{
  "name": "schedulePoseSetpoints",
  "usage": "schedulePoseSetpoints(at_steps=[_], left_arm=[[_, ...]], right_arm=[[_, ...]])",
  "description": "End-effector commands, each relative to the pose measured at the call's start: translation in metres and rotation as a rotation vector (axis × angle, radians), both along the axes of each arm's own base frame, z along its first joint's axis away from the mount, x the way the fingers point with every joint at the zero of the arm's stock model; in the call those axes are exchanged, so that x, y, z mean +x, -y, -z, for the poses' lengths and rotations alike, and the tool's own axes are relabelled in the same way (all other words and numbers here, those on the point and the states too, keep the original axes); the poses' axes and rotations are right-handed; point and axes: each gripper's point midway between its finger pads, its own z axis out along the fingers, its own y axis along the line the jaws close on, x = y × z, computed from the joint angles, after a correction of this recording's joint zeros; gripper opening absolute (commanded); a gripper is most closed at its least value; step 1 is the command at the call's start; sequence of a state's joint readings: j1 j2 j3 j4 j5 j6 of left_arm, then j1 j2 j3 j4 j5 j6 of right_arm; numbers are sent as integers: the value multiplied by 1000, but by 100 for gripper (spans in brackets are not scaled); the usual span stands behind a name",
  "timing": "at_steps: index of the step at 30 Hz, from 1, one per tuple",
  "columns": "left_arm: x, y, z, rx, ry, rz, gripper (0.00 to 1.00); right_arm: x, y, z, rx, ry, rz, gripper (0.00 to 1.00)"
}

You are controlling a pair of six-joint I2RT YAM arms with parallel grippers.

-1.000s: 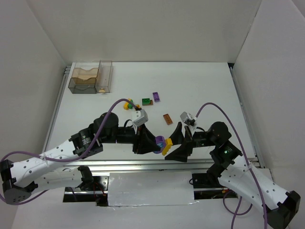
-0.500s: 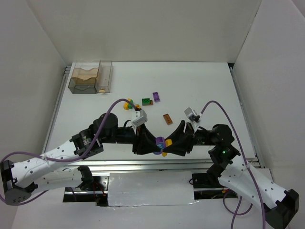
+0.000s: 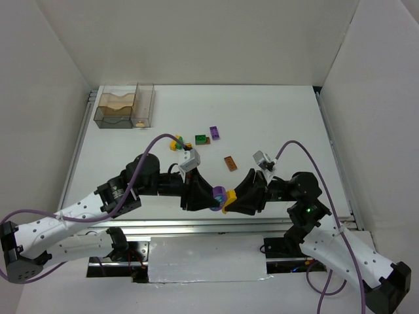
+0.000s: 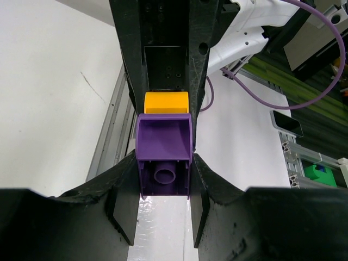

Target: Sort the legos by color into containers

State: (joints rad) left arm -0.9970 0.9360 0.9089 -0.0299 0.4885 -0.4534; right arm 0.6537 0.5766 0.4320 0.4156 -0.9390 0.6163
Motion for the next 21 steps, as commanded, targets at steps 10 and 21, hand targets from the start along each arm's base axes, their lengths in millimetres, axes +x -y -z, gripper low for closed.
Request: schedulePoseSetpoints(at_steps=[10, 21], left_arm=[[12, -12, -24, -70, 37, -27, 0], [47, -33, -47, -109, 16, -57, 0]], right_arm=[[-2, 3, -8, 29, 84, 7, 0], [18, 16, 3, 10, 93, 56, 0]])
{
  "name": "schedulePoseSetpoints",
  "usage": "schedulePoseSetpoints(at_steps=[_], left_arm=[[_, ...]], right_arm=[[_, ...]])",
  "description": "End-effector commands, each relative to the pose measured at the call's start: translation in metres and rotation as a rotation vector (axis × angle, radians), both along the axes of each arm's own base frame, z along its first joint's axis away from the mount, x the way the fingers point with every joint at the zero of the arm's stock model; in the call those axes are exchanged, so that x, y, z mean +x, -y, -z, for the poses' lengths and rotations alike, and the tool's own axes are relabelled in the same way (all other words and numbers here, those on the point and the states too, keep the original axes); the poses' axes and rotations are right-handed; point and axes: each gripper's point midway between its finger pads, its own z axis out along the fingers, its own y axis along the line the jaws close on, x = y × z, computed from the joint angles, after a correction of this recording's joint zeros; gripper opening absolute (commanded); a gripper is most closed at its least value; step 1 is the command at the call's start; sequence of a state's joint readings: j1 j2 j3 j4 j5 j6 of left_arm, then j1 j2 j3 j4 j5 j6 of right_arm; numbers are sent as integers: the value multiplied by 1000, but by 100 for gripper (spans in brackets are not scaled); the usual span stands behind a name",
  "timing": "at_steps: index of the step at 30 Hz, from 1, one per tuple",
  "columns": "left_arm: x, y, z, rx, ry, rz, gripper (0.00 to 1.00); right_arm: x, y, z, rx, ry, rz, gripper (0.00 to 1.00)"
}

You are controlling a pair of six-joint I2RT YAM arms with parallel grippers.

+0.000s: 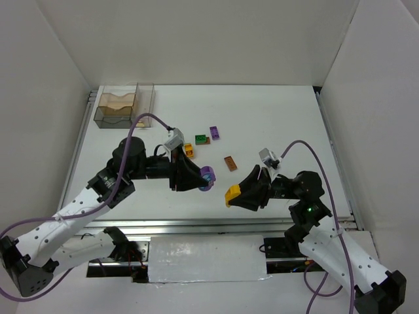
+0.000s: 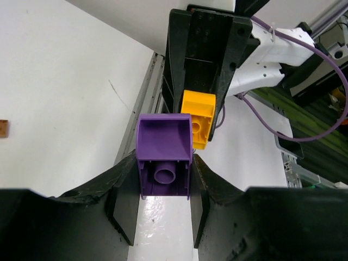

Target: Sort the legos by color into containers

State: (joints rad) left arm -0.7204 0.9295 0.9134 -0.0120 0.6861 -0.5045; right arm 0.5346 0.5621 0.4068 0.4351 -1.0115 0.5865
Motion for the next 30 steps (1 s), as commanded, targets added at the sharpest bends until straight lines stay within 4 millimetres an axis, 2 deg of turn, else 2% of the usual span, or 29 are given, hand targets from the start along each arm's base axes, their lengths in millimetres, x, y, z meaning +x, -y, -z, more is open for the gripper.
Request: schedulePoseSetpoints(at_steps=[1, 2, 3, 4, 5, 6, 7, 8, 9, 10, 11, 12, 14, 16, 17, 19, 20, 21, 22, 24, 25, 26, 30], left_arm=[[7, -5, -36, -49, 63, -34, 0], [22, -11, -44, -43, 62, -137, 0], [63, -27, -45, -19, 31, -389, 0], [81, -42, -30, 48, -30, -521, 0], [109, -71, -44, 45, -67, -718, 0], [136, -92, -31, 70, -192, -895, 0], [155, -134, -5, 177, -278, -1123, 0], [183, -177, 1, 195, -366, -1313, 0], [191, -200, 13, 213, -438, -1412, 0], [200, -215, 22, 189, -517, -1467, 0], [215, -250, 26, 144, -558, -1564, 0], [228, -262, 42, 130, -618, -1612, 0], [252, -299, 48, 74, -644, -1768, 0], [265, -323, 48, 52, -628, -1902, 0], [285, -342, 49, 31, -608, -1977, 0], [307, -357, 51, 13, -595, -2019, 0], [325, -371, 58, 26, -589, -2066, 0], [338, -377, 57, 17, -561, -2073, 0], [346, -390, 63, 22, -565, -2097, 0], [374, -405, 83, 63, -586, -2125, 0], [373, -408, 84, 66, -586, -2131, 0], [384, -411, 92, 77, -592, -2128, 0], [406, -415, 106, 81, -590, -2088, 0]], right_arm=[[8, 4, 0, 1, 11, 36, 0], [17, 4, 2, -9, 17, 80, 0], [33, 4, 6, -28, -33, 170, 0], [37, 4, 8, -34, -41, 188, 0], [41, 5, 10, -38, -53, 212, 0], [46, 5, 10, -41, -73, 246, 0], [51, 7, 13, -49, -95, 277, 0], [53, 7, 14, -52, -110, 291, 0], [56, 8, 13, -53, -125, 313, 0], [59, 9, 17, -69, -155, 331, 0], [66, 11, 18, -74, -174, 377, 0], [69, 11, 16, -76, -190, 401, 0], [78, 16, 21, -100, -237, 468, 0], [78, 20, 25, -113, -264, 493, 0], [78, 20, 24, -110, -265, 494, 0], [74, 21, 26, -114, -280, 488, 0], [72, 21, 26, -111, -289, 482, 0], [69, 20, 29, -113, -297, 471, 0], [66, 20, 28, -109, -298, 465, 0], [62, 20, 32, -116, -300, 454, 0], [61, 21, 33, -119, -303, 456, 0], [61, 22, 35, -123, -298, 458, 0], [57, 25, 39, -143, -297, 468, 0]])
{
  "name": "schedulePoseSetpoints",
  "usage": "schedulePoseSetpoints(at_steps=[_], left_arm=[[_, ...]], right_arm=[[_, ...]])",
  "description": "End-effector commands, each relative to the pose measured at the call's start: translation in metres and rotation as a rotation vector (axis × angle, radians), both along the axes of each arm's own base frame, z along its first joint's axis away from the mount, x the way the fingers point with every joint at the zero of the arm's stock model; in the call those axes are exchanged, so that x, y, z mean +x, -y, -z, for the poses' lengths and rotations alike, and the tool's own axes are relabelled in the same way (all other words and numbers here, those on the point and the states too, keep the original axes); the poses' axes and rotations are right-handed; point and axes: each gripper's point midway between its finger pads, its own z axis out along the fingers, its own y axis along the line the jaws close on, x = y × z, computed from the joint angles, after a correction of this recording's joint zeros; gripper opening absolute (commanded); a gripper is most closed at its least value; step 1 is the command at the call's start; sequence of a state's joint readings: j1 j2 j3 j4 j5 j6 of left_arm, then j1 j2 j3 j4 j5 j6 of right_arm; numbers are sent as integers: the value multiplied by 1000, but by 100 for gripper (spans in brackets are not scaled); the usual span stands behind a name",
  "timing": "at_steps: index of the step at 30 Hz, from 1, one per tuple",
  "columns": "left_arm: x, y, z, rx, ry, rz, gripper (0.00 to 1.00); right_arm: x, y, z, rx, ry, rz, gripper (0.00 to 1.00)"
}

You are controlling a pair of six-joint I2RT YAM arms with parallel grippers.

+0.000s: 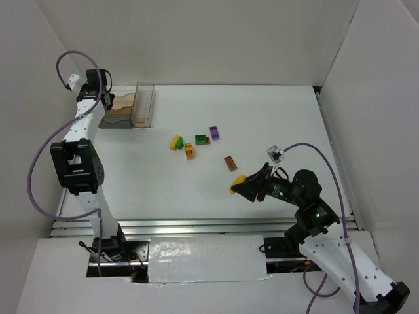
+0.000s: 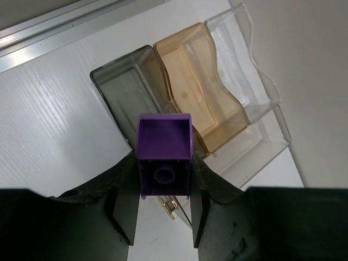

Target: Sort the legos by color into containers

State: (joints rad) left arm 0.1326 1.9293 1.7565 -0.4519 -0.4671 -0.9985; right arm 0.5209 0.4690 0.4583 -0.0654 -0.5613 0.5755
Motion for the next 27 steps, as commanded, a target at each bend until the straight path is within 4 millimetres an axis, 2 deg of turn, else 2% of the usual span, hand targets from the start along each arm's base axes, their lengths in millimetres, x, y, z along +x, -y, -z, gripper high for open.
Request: schedulePoseSetpoints(at_steps=[1, 3, 4, 8, 13, 17, 19, 22, 23, 24, 27], left_arm=[[27, -8, -13, 19, 68, 7, 0], [29, -13, -4, 17, 44, -13, 0], [35, -14, 5, 11, 41, -11, 0], [54, -14, 25, -25, 71, 32, 0], [52, -15, 48, -67, 48, -13, 6], [57, -11, 58, -101, 72, -16, 17], [62, -9, 63, -115, 64, -6, 20], [60, -9, 71, -129, 48, -21, 32], [55, -9, 77, -131, 36, -26, 39], [56, -9, 71, -130, 58, -29, 41], [50, -10, 76, -133, 51, -45, 42]], right_arm=[[-6, 1, -6, -11, 28, -15, 0], [-15, 0, -4, -14, 33, -63, 0], [-16, -1, -2, -16, 28, -69, 0], [-20, 0, 4, -16, 13, -78, 0], [-21, 1, 9, -26, 0, -69, 0], [-20, 1, 8, -28, 4, -71, 0], [-19, 0, 9, -31, -2, -76, 0], [-19, 0, 9, -36, -4, -74, 0], [-18, 0, 9, -38, -3, -72, 0], [-18, 0, 9, -38, -3, -69, 0], [-17, 1, 8, -42, 2, -66, 0]])
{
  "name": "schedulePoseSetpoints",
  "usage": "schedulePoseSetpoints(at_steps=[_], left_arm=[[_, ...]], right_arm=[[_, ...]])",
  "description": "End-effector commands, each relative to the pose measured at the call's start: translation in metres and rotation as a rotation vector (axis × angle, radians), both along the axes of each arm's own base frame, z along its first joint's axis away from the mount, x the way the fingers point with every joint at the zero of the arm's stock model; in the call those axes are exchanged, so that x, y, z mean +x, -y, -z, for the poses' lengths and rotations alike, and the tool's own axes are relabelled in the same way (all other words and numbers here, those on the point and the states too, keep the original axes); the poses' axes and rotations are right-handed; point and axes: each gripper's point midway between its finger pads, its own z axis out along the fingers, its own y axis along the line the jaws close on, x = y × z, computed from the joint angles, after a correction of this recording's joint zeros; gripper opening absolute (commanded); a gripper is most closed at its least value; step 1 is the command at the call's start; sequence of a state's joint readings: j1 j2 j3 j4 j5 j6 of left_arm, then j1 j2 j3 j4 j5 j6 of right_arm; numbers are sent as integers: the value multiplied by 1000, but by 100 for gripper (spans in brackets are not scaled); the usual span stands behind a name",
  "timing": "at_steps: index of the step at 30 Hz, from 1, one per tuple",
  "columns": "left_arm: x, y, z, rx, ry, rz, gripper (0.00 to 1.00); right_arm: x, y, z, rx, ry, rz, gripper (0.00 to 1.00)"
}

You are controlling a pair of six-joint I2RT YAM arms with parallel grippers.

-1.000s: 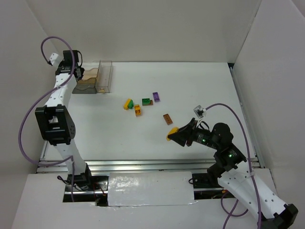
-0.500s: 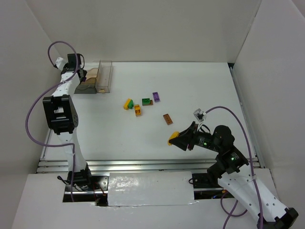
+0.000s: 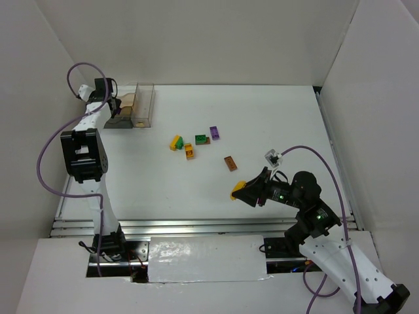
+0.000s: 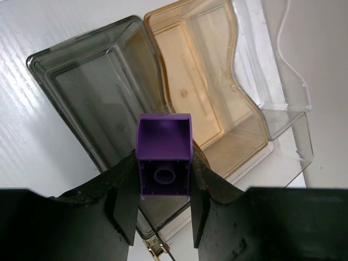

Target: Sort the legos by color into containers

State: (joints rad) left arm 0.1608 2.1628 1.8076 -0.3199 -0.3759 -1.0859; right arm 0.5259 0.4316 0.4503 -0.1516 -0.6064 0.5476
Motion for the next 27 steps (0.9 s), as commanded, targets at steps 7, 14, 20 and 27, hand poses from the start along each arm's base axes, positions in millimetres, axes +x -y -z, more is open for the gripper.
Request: schedulePoseSetpoints(at_steps=[7, 14, 20, 27], left_arm=[[2, -6, -14, -18, 51, -29, 78], [-2, -7, -68, -6, 143, -10, 92], [-36, 67, -168, -49, 323, 376, 93], [-167, 263, -201, -142, 536, 1050, 91]], right_arm=[[-2, -2, -8, -11, 28, -25, 0], [5, -1, -9, -14, 25, 5, 0], [17, -10, -23, 7, 40, 2, 0], [13, -26, -54, 88, 105, -117, 0]])
